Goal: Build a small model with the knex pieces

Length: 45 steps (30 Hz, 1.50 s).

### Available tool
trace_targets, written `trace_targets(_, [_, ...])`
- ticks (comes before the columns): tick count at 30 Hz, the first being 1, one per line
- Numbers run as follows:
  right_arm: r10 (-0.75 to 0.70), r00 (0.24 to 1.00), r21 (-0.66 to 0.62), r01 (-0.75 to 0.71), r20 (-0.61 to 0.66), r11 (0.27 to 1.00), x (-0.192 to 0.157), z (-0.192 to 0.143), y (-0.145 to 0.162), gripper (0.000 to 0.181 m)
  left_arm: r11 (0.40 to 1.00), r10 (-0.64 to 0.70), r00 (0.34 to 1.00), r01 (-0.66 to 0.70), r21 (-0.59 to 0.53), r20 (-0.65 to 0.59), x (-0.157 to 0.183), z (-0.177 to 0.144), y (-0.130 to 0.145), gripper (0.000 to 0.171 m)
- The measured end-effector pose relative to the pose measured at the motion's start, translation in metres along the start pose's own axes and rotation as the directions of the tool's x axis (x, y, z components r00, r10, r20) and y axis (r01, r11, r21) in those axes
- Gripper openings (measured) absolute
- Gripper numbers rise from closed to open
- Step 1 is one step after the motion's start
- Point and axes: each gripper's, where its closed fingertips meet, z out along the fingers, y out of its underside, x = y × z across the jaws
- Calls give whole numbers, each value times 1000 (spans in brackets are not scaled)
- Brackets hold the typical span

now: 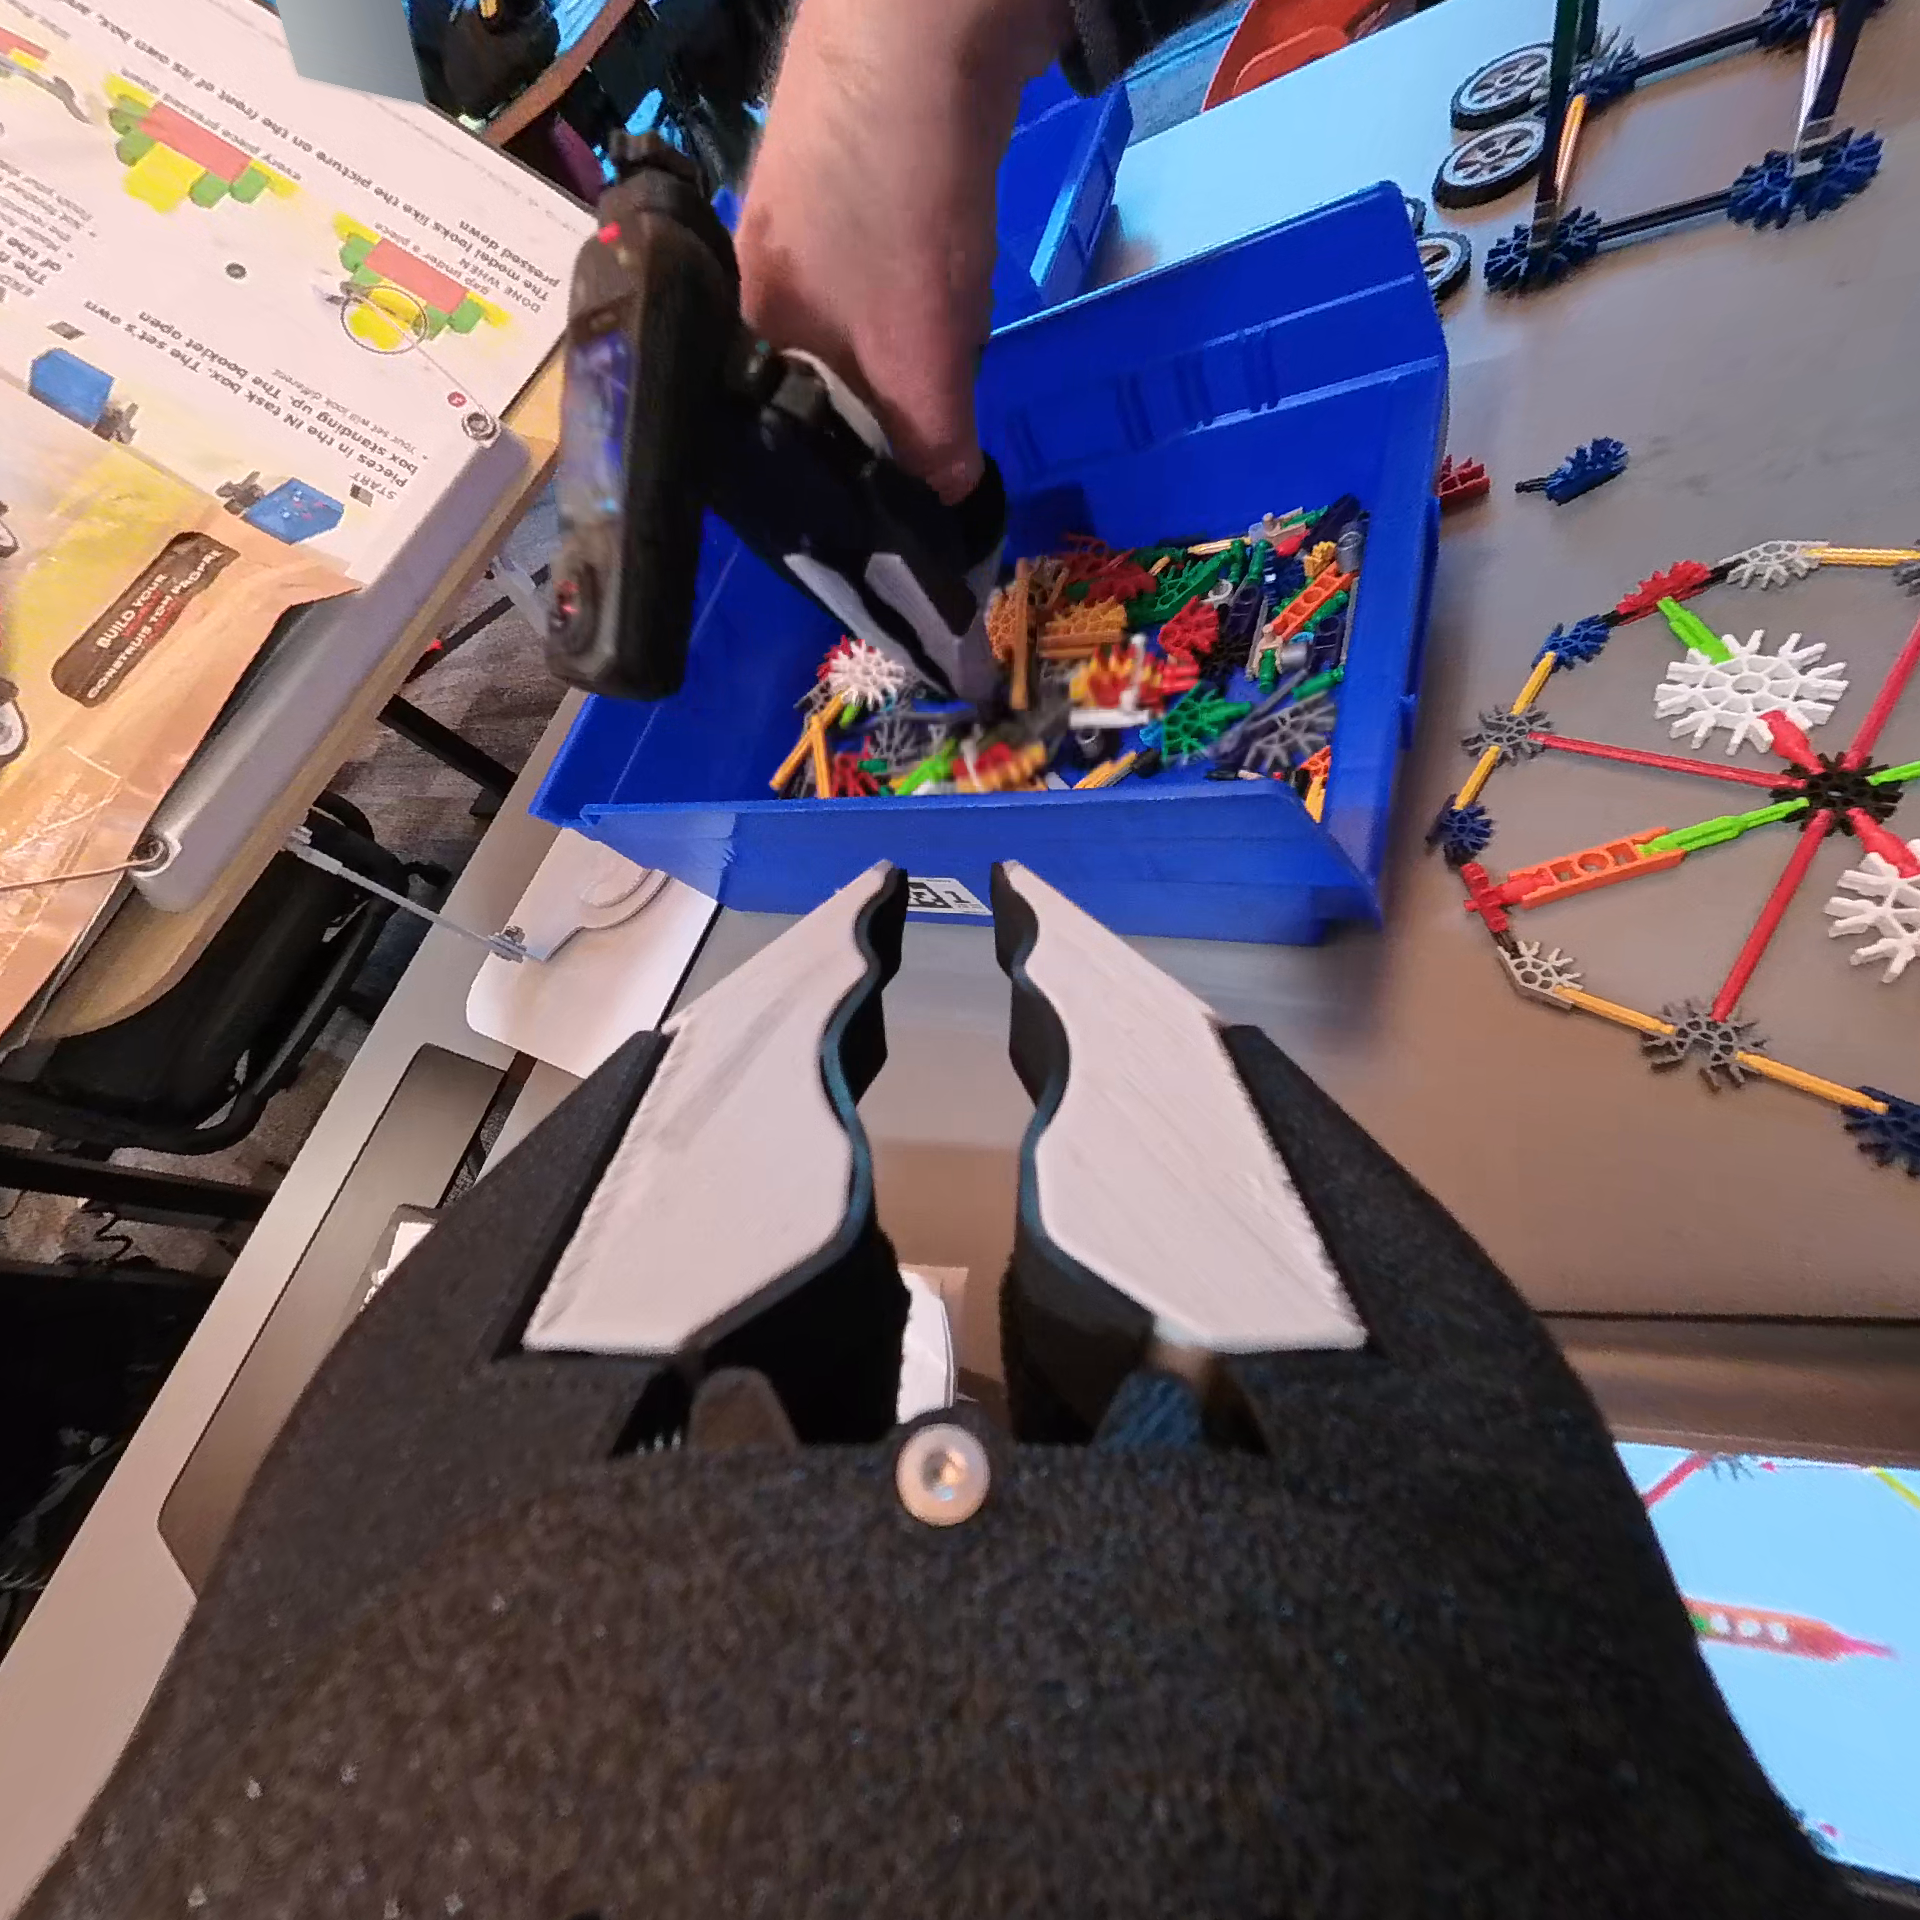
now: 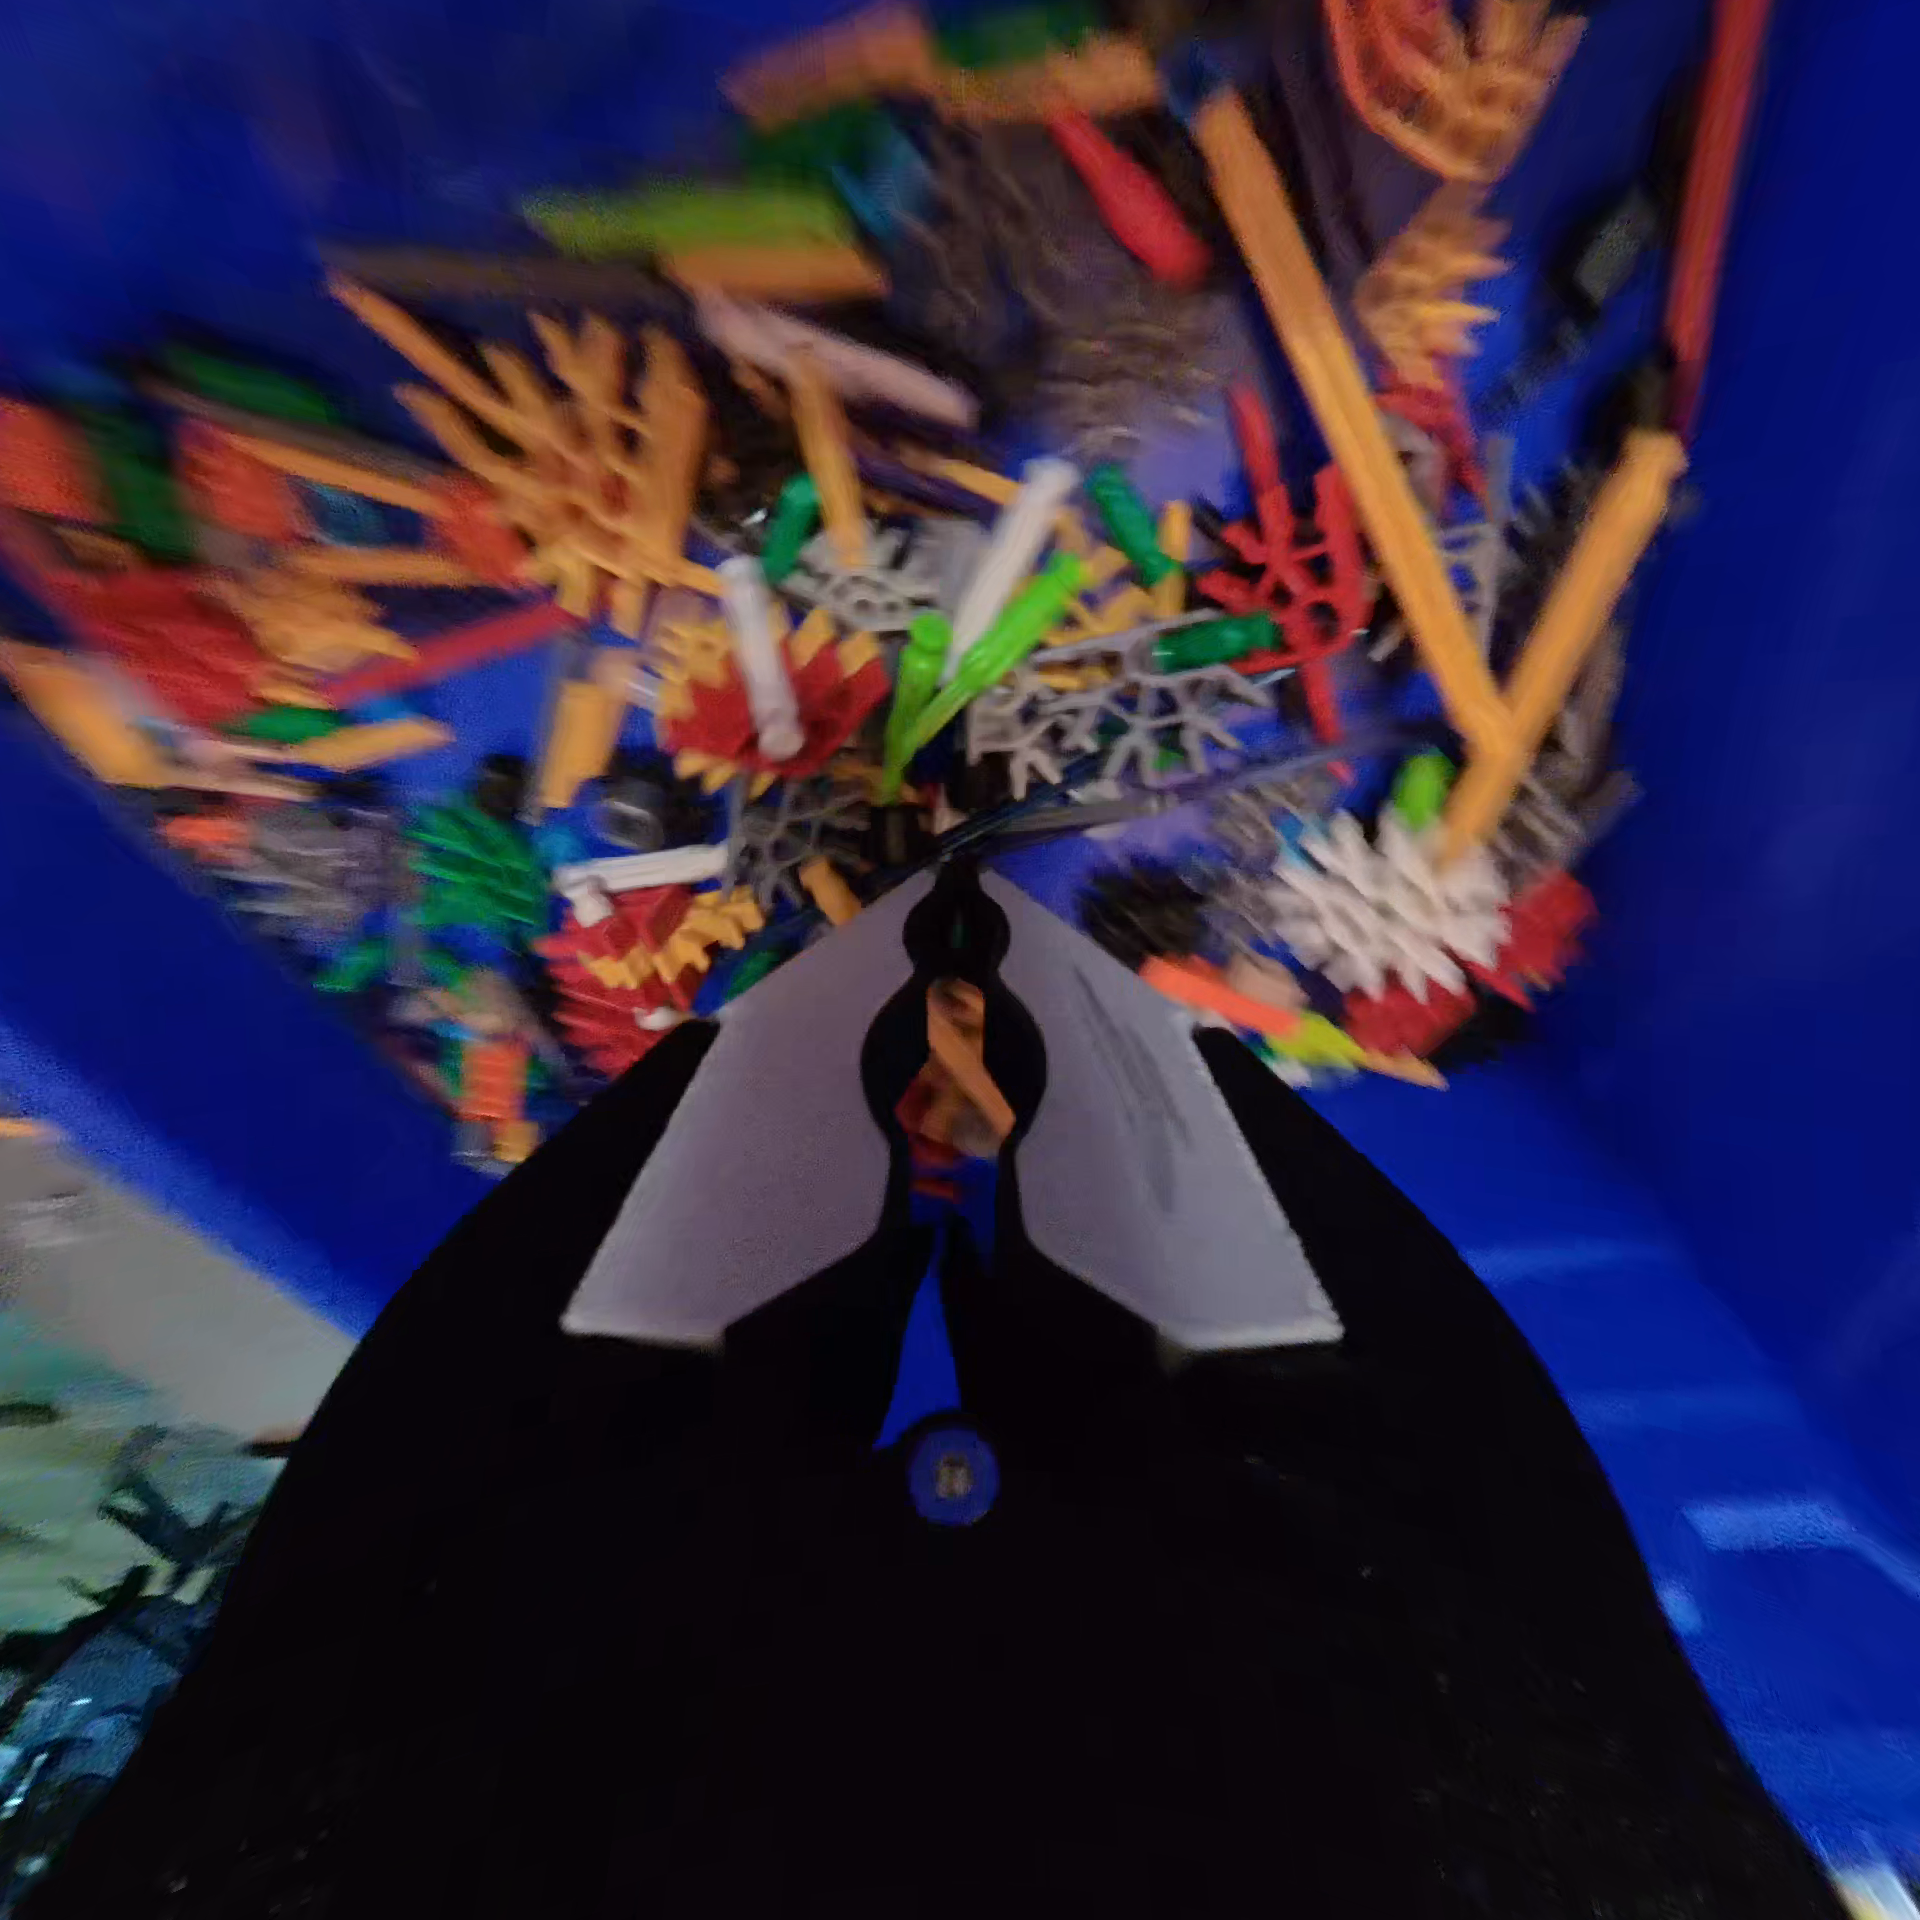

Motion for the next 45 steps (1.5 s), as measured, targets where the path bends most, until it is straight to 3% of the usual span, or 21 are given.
trace_targets(2, [-23, 989, 117, 6, 144, 993, -24, -9, -20, 2, 1000, 1, 1000, -1, -1, 0, 0, 0, 0, 16])
trace_targets(7, [41, 999, 128, -37, -31, 991, 16, -37, -15, 3, 1000, -3, 1000, 3, 1, -2, 0, 0, 0, 16])
trace_targets(11, [85, 990, 68, -78, -116, 995, 40, -36, 3, 6, 1000, 1, 1000, -1, -2, -1, 0, 0, 0, 16])
trace_targets(16, [62, 985, -122, -82, -158, 989, 45, -11, 32, 11, 1000, 3, 1000, -3, -2, 1, 1, 0, 0, 16])
trace_targets(21, [17, 990, -145, -38, -142, 989, 39, 5, 27, 3, 1000, 4, 1000, -4, -6, 0, 1, 0, 0, 16])
trace_targets(26, [35, 999, 93, -32, -25, 995, 20, -11, -18, 0, 1000, 2, 1000, -2, -2, -1, 1, -1, 0, 15])
trace_targets(29, [35, 994, -14, -37, -107, 999, 34, -16, 2, 0, 1000, 0, 1000, 0, -1, -2, 1, -1, 0, 16])
trace_targets(34, [39, 995, -175, -56, -95, 983, 31, -1, 33, 0, 1000, 6, 1000, -6, -7, -2, 1, -1, 0, 16])
trace_targets(38, [23, 1000, -129, -24, -12, 991, 11, 5, 21, 0, 1000, 9, 1000, -9, -10, -1, 2, -1, 1, 16])
trace_targets(40, [30, 993, -26, -28, 116, 999, -11, -5, 3, 0, 1000, 9, 1000, -9, -10, -1, 2, -1, 1, 16])
trace_targets(42, [50, 998, -8, -49, 48, 999, 3, -14, 2, 0, 1000, 9, 1000, -9, -10, -1, 2, -1, 1, 16])
trace_targets(45, [81, 996, -101, -85, -39, 991, 20, -13, 20, 9, 1000, 12, 1000, -12, -12, 0, 2, -1, 1, 16])
